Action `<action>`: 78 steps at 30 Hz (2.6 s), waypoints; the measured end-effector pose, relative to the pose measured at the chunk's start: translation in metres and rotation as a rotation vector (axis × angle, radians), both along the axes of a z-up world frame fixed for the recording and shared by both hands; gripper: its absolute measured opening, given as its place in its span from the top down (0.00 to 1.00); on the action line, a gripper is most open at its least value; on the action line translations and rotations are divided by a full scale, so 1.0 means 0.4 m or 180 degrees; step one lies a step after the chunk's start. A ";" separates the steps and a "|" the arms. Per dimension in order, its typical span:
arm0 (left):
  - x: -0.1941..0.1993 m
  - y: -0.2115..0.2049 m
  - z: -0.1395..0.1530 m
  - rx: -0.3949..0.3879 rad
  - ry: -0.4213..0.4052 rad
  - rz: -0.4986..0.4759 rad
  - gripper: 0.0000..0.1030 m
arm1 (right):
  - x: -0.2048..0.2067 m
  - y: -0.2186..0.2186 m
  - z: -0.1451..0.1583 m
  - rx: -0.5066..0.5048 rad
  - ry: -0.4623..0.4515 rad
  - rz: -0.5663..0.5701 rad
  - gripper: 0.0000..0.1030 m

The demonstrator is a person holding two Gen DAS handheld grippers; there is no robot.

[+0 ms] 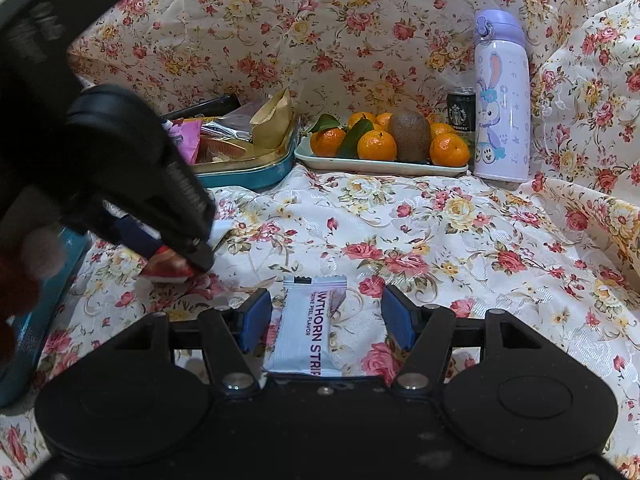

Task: Organize snacks
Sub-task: 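Grasp the red-white hawthorn packet with left gripper while right holds white packet, then lift both held packets off the quilt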

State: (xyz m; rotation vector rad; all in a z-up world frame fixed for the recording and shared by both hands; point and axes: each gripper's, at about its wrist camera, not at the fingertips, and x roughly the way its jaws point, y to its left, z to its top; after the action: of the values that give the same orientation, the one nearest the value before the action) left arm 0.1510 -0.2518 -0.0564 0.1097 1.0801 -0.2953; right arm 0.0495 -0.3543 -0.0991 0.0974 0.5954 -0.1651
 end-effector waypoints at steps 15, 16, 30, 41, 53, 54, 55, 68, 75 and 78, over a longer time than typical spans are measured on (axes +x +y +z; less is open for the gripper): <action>-0.142 0.069 -0.005 0.0053 -0.0050 -0.0115 0.56 | 0.001 0.003 0.000 -0.0021 0.0006 -0.0004 0.36; -0.145 0.067 -0.006 0.0064 -0.0077 -0.0133 0.55 | 0.001 0.003 0.000 -0.0022 0.0007 -0.0004 0.36; -0.144 0.062 -0.011 0.0108 -0.0145 -0.0225 0.53 | 0.004 0.008 0.000 -0.0092 0.0037 0.0003 0.36; -0.146 0.066 -0.009 0.0097 -0.0168 -0.0233 0.53 | 0.006 0.025 0.004 -0.0304 0.0096 -0.0031 0.38; -0.152 0.067 -0.009 0.0102 -0.0215 -0.0252 0.53 | -0.049 0.044 0.020 -0.0157 0.0186 -0.0298 0.52; -0.152 0.067 -0.009 0.0102 -0.0215 -0.0253 0.53 | -0.055 0.045 0.022 -0.0153 0.0188 -0.0324 0.58; -0.152 0.067 -0.009 0.0101 -0.0216 -0.0253 0.53 | -0.059 0.044 0.023 -0.0144 0.0189 -0.0351 0.63; -0.159 0.073 -0.007 0.0077 -0.0274 -0.0302 0.55 | -0.166 0.049 0.026 0.0195 0.0056 -0.0505 0.65; -0.192 0.104 0.005 0.0091 -0.0124 -0.0386 0.58 | -0.208 0.074 0.030 0.0065 0.0166 -0.0389 0.63; -0.214 0.121 0.008 0.0098 -0.0091 -0.0418 0.57 | -0.220 0.072 0.033 0.0150 0.0198 -0.0389 0.63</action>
State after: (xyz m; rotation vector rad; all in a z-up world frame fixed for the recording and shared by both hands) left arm 0.0656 -0.2035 -0.0532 0.2122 1.0511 -0.3940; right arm -0.0385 -0.3256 -0.0860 0.1750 0.6559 -0.2734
